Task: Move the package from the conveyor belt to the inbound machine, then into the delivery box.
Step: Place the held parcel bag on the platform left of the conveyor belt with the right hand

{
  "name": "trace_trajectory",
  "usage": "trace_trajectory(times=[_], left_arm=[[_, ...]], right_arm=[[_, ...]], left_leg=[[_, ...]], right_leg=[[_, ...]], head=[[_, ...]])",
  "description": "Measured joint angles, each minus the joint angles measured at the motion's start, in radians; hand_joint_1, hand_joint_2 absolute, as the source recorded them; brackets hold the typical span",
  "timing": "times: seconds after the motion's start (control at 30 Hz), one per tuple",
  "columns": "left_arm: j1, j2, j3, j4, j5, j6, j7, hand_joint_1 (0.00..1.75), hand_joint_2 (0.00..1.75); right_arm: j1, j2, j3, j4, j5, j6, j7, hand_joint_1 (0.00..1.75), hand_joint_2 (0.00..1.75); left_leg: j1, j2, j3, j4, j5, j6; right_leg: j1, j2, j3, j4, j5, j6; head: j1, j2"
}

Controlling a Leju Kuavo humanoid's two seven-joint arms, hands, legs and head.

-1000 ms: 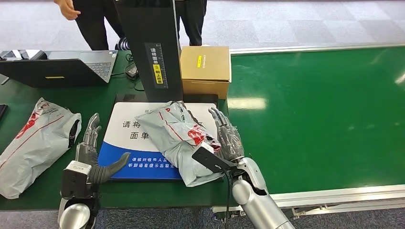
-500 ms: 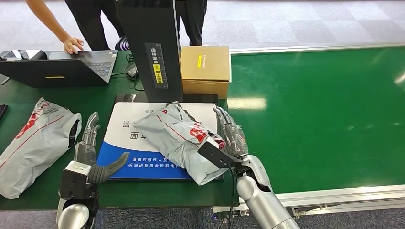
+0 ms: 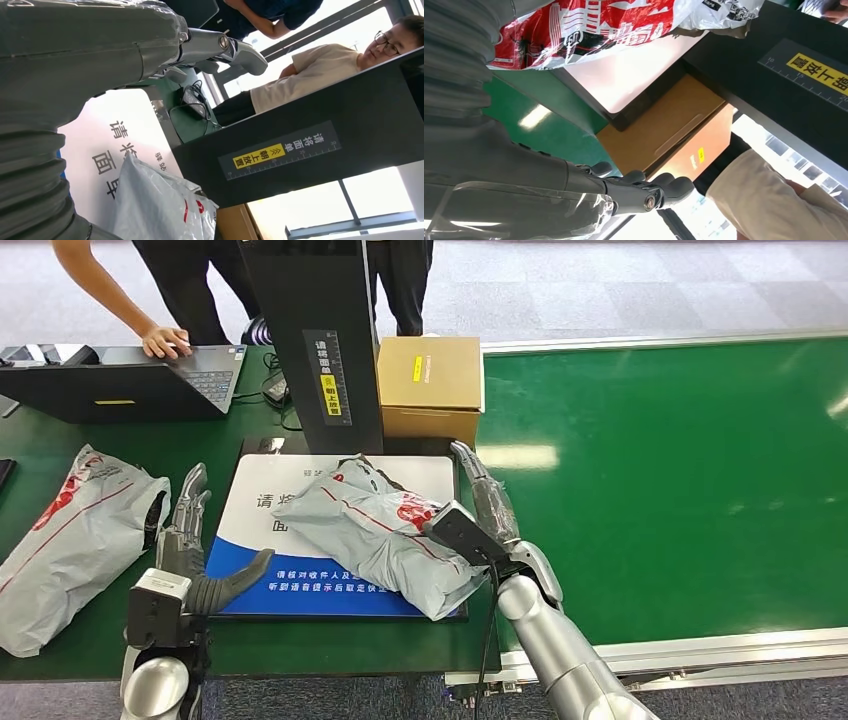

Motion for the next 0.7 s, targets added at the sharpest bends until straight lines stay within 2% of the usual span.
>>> trace_trajectory(times=[0.07, 0.3, 0.37, 0.53, 0.7], left_arm=[[-0.003, -0.001, 0.000, 0.000, 0.000, -0.002, -0.002, 0.00, 1.75], [-0.026, -0.001, -0.007, 0.010, 0.005, -0.010, -0.016, 0.00, 1.75], [-0.032, 0.000, -0.009, 0.018, 0.010, -0.006, -0.020, 0.00, 1.75], [-0.033, 0.006, -0.009, 0.026, 0.014, 0.007, -0.022, 0.00, 1.75], [-0.023, 0.018, -0.009, 0.024, -0.002, 0.011, -0.024, 0.00, 1.75]], right_arm=[[-0.008, 0.003, -0.003, 0.016, -0.021, 0.015, -0.031, 0.00, 1.75], [-0.033, 0.028, -0.003, 0.059, -0.118, 0.032, -0.221, 0.00, 1.75], [-0.017, 0.033, 0.004, 0.015, -0.119, 0.027, -0.201, 0.00, 1.75], [0.080, 0.024, 0.046, -0.202, -0.023, -0.008, -0.029, 0.00, 1.75], [0.205, -0.005, 0.058, -0.408, 0.014, -0.056, -0.007, 0.00, 1.75]], left_leg=[[0.000, 0.000, 0.000, 0.000, 0.000, 0.000], [0.000, 0.000, 0.000, 0.000, 0.000, 0.000], [0.000, 0.000, 0.000, 0.000, 0.000, 0.000], [0.000, 0.000, 0.000, 0.000, 0.000, -0.001], [0.000, 0.000, -0.001, 0.000, -0.001, -0.001]], right_leg=[[0.000, 0.000, 0.000, 0.000, 0.000, 0.000], [0.000, 0.000, 0.000, 0.000, 0.000, 0.000], [0.000, 0.000, 0.000, 0.000, 0.000, 0.000], [0.000, 0.000, -0.001, 0.000, -0.001, -0.001], [0.000, 0.000, -0.001, 0.000, -0.001, -0.002]], head=[[0.000, 0.000], [0.000, 0.000], [0.000, 0.000], [0.000, 0.000], [0.000, 0.000]])
